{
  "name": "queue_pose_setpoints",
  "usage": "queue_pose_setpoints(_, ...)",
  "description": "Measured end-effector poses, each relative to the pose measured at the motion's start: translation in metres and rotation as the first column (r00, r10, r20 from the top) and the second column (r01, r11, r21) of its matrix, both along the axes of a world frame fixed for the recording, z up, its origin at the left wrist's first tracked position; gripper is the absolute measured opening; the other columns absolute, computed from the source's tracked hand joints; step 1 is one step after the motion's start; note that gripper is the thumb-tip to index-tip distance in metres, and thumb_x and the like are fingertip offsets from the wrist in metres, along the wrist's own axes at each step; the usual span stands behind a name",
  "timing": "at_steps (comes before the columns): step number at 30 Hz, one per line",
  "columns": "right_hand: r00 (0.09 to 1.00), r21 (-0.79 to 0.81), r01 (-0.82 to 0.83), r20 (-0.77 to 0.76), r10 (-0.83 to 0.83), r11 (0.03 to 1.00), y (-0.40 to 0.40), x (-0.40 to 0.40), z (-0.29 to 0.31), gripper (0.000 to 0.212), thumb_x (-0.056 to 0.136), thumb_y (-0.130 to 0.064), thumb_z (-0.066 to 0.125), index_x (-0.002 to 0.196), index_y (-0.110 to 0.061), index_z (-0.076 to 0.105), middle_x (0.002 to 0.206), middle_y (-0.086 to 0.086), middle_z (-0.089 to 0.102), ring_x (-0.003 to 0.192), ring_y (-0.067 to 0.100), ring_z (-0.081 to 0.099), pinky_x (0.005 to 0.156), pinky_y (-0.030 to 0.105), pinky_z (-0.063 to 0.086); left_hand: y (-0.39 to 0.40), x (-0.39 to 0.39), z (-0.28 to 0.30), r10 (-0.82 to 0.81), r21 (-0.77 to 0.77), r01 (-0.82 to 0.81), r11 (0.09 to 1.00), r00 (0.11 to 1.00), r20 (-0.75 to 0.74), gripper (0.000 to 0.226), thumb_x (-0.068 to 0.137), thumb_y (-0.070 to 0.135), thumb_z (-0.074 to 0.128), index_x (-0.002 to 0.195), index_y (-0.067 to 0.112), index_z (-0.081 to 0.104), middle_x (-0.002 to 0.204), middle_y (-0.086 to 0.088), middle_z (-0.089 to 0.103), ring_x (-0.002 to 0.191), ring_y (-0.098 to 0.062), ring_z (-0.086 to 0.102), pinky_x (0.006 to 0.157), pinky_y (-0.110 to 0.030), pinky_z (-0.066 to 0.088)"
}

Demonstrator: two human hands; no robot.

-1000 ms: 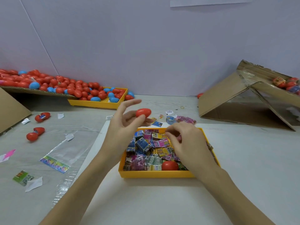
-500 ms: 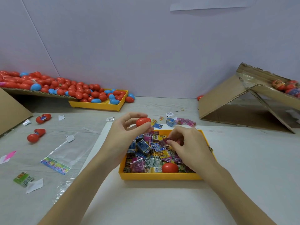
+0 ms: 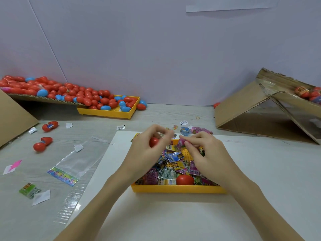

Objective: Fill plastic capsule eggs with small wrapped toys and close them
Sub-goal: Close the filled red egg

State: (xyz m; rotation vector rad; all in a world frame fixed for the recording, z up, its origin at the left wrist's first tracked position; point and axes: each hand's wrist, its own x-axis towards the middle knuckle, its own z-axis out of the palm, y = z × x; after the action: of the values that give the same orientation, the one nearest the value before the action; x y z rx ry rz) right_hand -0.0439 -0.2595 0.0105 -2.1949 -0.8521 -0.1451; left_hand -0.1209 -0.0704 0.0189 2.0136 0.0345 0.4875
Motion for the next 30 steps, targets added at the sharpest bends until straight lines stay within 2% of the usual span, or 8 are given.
queue_pose_setpoints(5, 0.992, 0.090, -0.064, -0.101, 0.073, 0.994, -0.001, -0.004, 0.005, 0.022, 0.104, -0.026, 0.059, 0.108, -0.032, 0.080, 0.101, -0.004, 0.067, 0.085, 0.002, 0.057, 0.070, 0.015, 0.042, -0.008, -0.001, -0.003, -0.027, 0.205, 0.001, 0.979, 0.992, 0.124, 0.017, 0.086, 0.036, 0.081, 0.098, 0.026, 0.075, 0.079, 0.010, 0.059, 0.074, -0.010, 0.057, 0.067, -0.016, 0.043)
queue_pose_setpoints(8, 0.989, 0.101, -0.066, -0.126, 0.078, 0.993, -0.001, -0.007, 0.005, 0.024, 0.102, -0.030, 0.061, 0.121, -0.037, 0.074, 0.100, -0.010, 0.064, 0.077, -0.009, 0.055, 0.067, 0.009, 0.040, -0.007, 0.000, -0.004, -0.004, 0.179, -0.019, 0.984, 0.992, 0.127, 0.004, 0.091, 0.028, 0.078, 0.093, 0.025, 0.076, 0.082, 0.002, 0.064, 0.080, -0.018, 0.060, 0.072, -0.033, 0.050)
queue_pose_setpoints(11, 0.994, 0.110, -0.053, -0.090, 0.063, 0.993, -0.002, -0.010, 0.007, 0.041, 0.096, -0.039, 0.068, 0.137, -0.041, 0.062, 0.111, -0.022, 0.063, 0.097, -0.006, 0.059, 0.074, 0.011, 0.046, -0.003, 0.000, -0.004, -0.033, 0.209, 0.011, 0.978, 0.994, 0.103, 0.005, 0.091, 0.027, 0.078, 0.093, 0.023, 0.077, 0.083, 0.003, 0.065, 0.080, -0.019, 0.061, 0.073, -0.034, 0.050)
queue_pose_setpoints(16, 0.990, 0.163, -0.070, -0.113, 0.089, 0.984, -0.004, -0.010, 0.012, 0.011, 0.091, -0.025, 0.078, 0.101, -0.031, 0.081, 0.087, -0.017, 0.075, 0.089, 0.005, 0.069, 0.078, 0.029, 0.057, -0.001, 0.000, -0.004, -0.075, 0.272, 0.053, 0.961, 0.995, 0.070, 0.010, 0.090, 0.036, 0.076, 0.096, 0.027, 0.075, 0.080, 0.011, 0.061, 0.080, -0.014, 0.061, 0.069, -0.022, 0.048)
queue_pose_setpoints(18, 0.986, 0.198, -0.043, -0.152, 0.075, 0.979, -0.006, -0.009, 0.012, 0.009, 0.090, -0.023, 0.079, 0.094, -0.030, 0.080, 0.081, -0.016, 0.074, 0.085, 0.004, 0.070, 0.074, 0.022, 0.057, -0.001, 0.000, -0.004, -0.103, 0.171, 0.106, 0.980, 0.994, -0.023, 0.021, 0.092, 0.039, 0.074, 0.110, 0.030, 0.069, 0.086, 0.010, 0.063, 0.082, -0.011, 0.063, 0.070, -0.022, 0.051)
queue_pose_setpoints(22, 0.953, 0.388, 0.068, -0.297, 0.055, 0.919, -0.013, -0.005, 0.017, 0.004, 0.086, -0.028, 0.081, 0.087, -0.025, 0.080, 0.079, -0.011, 0.077, 0.075, 0.007, 0.073, 0.071, 0.018, 0.057, -0.004, 0.002, 0.004, -0.296, -0.509, 0.216, 0.833, 0.952, -0.081, 0.037, 0.083, 0.016, 0.063, 0.119, 0.014, 0.053, 0.104, -0.011, 0.063, 0.084, -0.015, 0.065, 0.067, -0.024, 0.050)
queue_pose_setpoints(26, 0.895, 0.515, 0.173, -0.437, 0.084, 0.840, -0.013, -0.006, 0.018, 0.017, 0.088, -0.035, 0.077, 0.087, -0.019, 0.079, 0.075, 0.005, 0.075, 0.060, 0.010, 0.066, 0.055, 0.020, 0.053, 0.001, -0.005, 0.006, -0.325, -0.323, 0.304, 0.896, 0.946, -0.011, 0.032, 0.094, 0.007, 0.073, 0.125, 0.014, 0.066, 0.118, -0.003, 0.074, 0.108, -0.022, 0.074, 0.094, -0.027, 0.057)
queue_pose_setpoints(30, 0.889, 0.546, 0.214, -0.453, 0.070, 0.810, -0.009, -0.008, 0.016, 0.019, 0.090, -0.034, 0.076, 0.090, -0.015, 0.079, 0.072, 0.003, 0.075, 0.057, 0.002, 0.061, 0.055, 0.013, 0.049, -0.005, -0.007, 0.011, -0.253, -0.218, 0.255, 0.942, 0.967, 0.038, 0.036, 0.085, 0.011, 0.082, 0.119, 0.022, 0.077, 0.118, -0.001, 0.069, 0.104, -0.024, 0.074, 0.094, -0.034, 0.060)
